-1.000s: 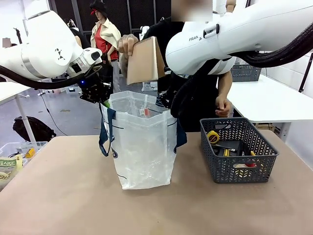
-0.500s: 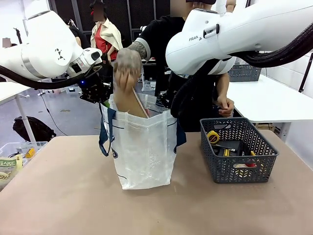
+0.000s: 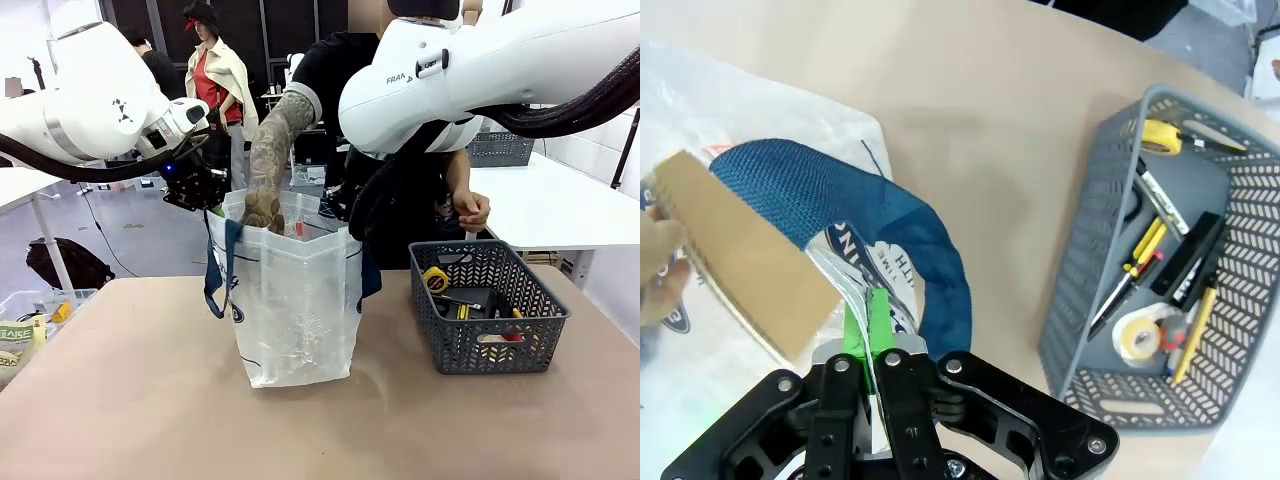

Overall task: Transfer purchased items from the store into the shopping bag.
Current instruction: Move the Reusable shopping bag to the right side of the table.

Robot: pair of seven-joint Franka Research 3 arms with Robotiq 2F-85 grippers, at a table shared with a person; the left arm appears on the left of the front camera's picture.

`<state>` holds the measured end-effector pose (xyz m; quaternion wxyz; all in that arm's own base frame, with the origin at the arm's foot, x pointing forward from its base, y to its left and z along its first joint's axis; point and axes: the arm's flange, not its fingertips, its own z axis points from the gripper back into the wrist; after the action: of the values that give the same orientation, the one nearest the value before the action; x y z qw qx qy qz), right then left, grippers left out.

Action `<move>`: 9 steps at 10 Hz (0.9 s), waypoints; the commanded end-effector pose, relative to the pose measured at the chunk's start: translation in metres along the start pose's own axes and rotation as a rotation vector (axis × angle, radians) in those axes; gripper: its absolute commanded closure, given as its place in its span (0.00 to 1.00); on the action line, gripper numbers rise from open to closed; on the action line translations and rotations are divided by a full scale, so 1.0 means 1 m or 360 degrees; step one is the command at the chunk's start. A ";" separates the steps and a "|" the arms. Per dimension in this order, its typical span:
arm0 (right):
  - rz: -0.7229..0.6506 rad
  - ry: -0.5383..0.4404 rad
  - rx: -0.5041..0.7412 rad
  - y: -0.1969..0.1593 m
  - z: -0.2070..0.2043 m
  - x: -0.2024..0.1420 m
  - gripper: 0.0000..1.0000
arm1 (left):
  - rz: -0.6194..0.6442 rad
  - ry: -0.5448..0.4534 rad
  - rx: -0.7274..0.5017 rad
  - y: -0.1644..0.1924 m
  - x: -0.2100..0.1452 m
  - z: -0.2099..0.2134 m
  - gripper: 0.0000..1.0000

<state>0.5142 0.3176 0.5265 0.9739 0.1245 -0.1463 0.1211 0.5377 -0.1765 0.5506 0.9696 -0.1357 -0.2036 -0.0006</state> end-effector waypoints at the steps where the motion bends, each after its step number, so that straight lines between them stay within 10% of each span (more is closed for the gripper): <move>1: -0.0026 -0.0002 0.0016 -0.003 0.000 -0.004 1.00 | 0.0026 -0.0011 0.0004 0.002 -0.004 0.003 1.00; 9: -0.0026 -0.0002 0.0016 -0.003 0.000 -0.004 1.00 | 0.0026 -0.0011 0.0004 0.002 -0.004 0.003 1.00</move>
<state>0.5142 0.3176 0.5265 0.9739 0.1245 -0.1463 0.1211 0.5376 -0.1764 0.5503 0.9697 -0.1356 -0.2033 -0.0005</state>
